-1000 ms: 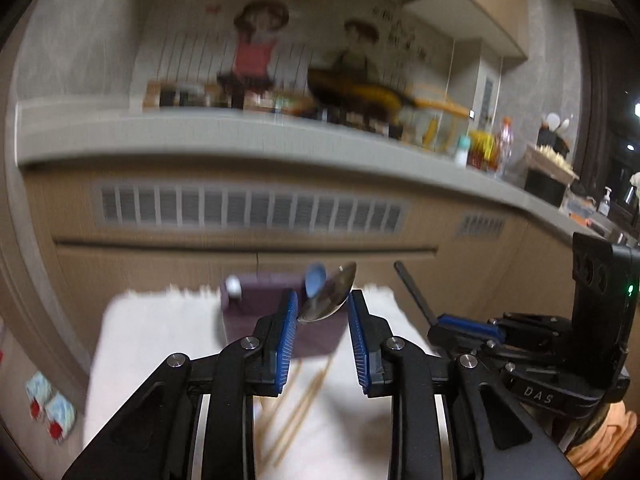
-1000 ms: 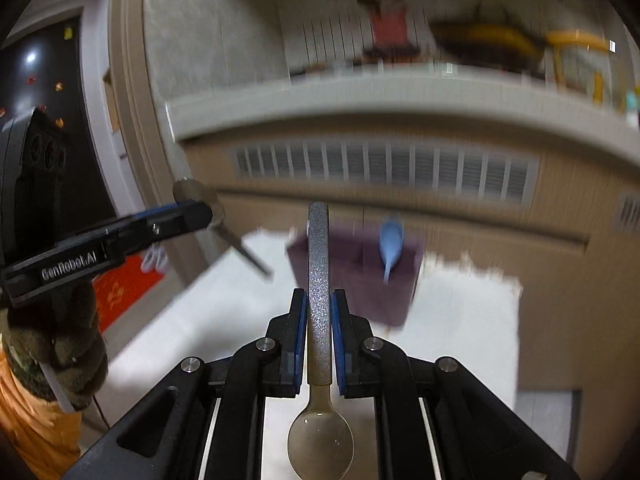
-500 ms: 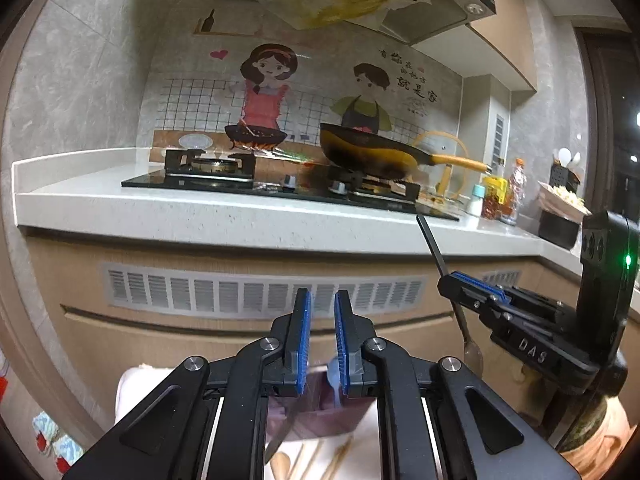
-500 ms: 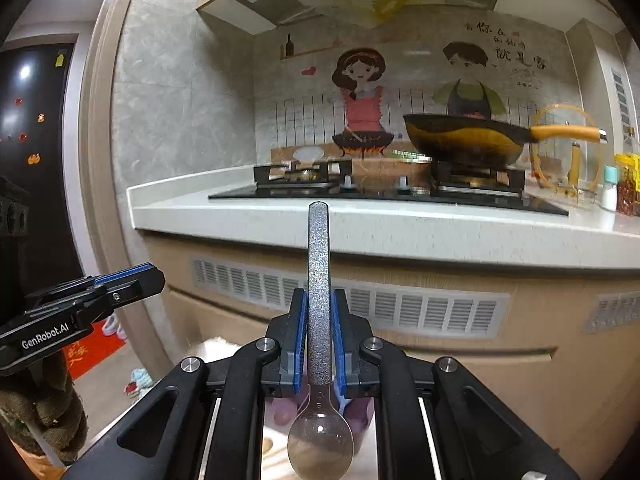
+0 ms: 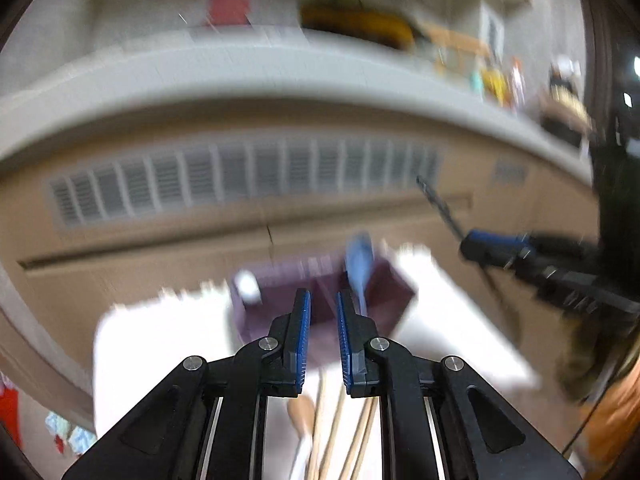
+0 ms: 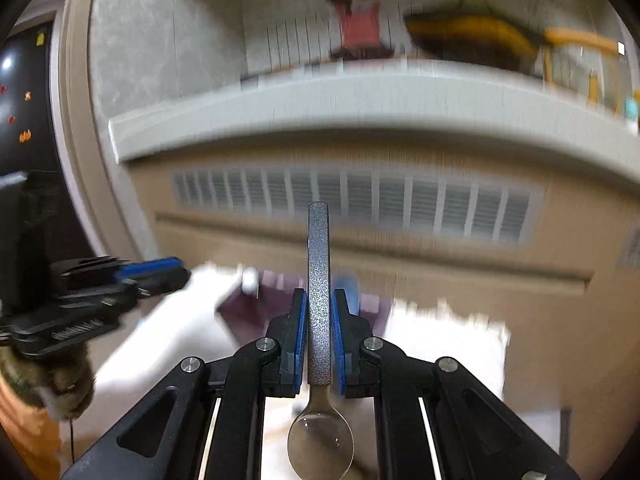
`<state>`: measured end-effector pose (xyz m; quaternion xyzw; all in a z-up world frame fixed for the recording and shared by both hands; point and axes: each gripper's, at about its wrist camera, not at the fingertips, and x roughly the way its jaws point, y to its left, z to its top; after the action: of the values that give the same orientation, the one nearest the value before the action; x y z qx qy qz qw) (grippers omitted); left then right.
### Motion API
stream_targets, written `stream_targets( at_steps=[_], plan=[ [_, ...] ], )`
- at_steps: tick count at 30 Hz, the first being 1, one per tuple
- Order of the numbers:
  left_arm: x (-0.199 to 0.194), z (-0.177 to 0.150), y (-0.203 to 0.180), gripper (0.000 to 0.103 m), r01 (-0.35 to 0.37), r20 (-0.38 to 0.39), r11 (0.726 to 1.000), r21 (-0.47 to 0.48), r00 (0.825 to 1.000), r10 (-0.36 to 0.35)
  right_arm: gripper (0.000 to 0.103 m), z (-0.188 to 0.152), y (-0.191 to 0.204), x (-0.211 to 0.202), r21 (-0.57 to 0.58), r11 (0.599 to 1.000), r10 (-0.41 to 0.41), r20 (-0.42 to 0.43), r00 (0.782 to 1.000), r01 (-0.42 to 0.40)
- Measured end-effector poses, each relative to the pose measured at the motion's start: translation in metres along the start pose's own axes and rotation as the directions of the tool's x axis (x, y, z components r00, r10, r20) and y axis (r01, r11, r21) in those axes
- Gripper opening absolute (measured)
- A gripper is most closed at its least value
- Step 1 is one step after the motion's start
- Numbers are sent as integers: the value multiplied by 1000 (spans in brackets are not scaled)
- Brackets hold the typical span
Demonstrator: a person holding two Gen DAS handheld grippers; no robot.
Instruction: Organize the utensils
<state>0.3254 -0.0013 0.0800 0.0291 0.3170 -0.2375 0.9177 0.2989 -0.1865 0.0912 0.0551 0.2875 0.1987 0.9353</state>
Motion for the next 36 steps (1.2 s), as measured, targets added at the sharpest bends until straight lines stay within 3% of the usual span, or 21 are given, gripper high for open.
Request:
stream_targets(
  at_steps=[4,7,10,13,16,18,21,24,26,33,35,36],
  plan=[
    [34,-40,-12,23,30,-146,1000,-4,989,-31,11,-54,-3,9,36,999,19,-163,987,-14],
    [51,-61,-30,25,72,-216,997,35,974,-63,11,-104,-1,21,61,998,23,-291,956,-6],
    [64,-76,-56,31,136,-268,984,111,958,-102,11,-141,-3,25,72,997,-1,-359,933,29],
    [78,-80,-80,40,186,-303,963,195,945,-121,11,-157,-15,15,83,994,-43,-356,934,78],
    [93,-84,-105,51,244,-327,918,313,935,-137,11,-160,-32,4,112,989,-51,-339,939,95],
    [104,-83,-122,54,265,-336,879,397,933,-129,12,-154,-43,-1,116,987,-66,-324,944,109],
    [130,-84,-147,54,271,-372,806,527,926,-68,12,-153,-56,-3,141,984,-59,-314,948,108],
    [152,-86,-159,54,255,-400,768,588,917,1,12,-159,-68,0,180,979,-36,-319,947,98],
    [164,-83,-160,54,253,-418,772,584,908,18,12,-162,-72,2,195,977,-24,-320,947,90],
    [178,-74,-150,53,249,-474,846,471,880,5,12,-169,-78,8,219,974,8,-326,945,67],
    [175,-75,-148,46,243,-486,868,432,874,-3,12,-169,-78,9,224,973,16,-327,945,61],
    [171,-76,-147,36,242,-492,879,411,870,-10,12,-169,-78,8,226,972,19,-328,945,59]
  ],
)
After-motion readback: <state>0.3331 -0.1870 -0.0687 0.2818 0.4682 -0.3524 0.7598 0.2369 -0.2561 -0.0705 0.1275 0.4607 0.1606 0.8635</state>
